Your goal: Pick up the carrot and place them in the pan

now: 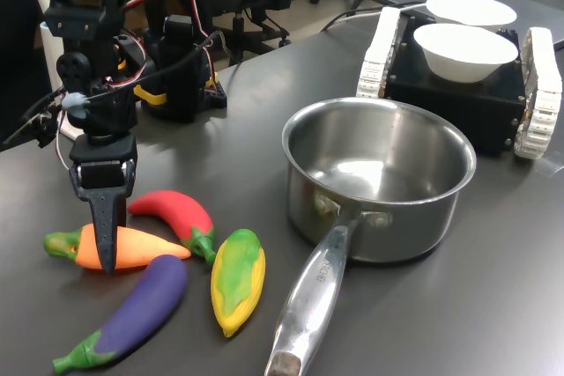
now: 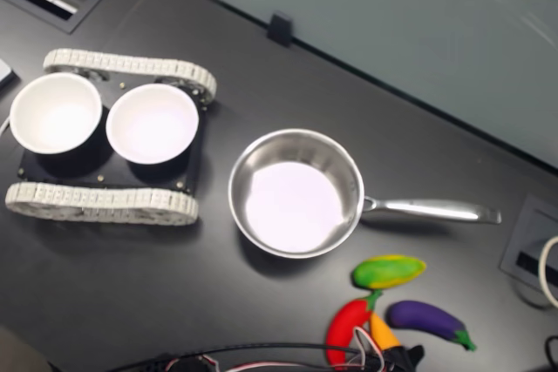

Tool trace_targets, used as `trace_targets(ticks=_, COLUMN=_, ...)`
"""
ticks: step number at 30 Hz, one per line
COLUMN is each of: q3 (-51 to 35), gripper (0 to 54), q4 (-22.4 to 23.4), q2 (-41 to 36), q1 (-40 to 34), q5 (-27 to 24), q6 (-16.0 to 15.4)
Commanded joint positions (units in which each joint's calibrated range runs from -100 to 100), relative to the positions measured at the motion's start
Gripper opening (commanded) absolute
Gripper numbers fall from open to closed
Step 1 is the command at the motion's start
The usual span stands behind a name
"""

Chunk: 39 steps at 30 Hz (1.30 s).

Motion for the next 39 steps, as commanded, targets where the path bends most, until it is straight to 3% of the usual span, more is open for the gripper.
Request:
trace_targets(ticks=1, q3=-5.4, gripper=38.9, q4=2.0, q2=-0.4, q1=0.1, q5=-0.2, q6=0.7)
trace_targets(ticks=22, q3=-13.2, gripper=35.9, q4=9.0, q2=8.9, q1=-0.2, q5=-0.3, q6=0.7)
trace_targets(ticks=39, q3=-19.3, gripper=16.8, q4=13.6, q2=14.5, q1=1.3, q5=-0.4, q6=0.6)
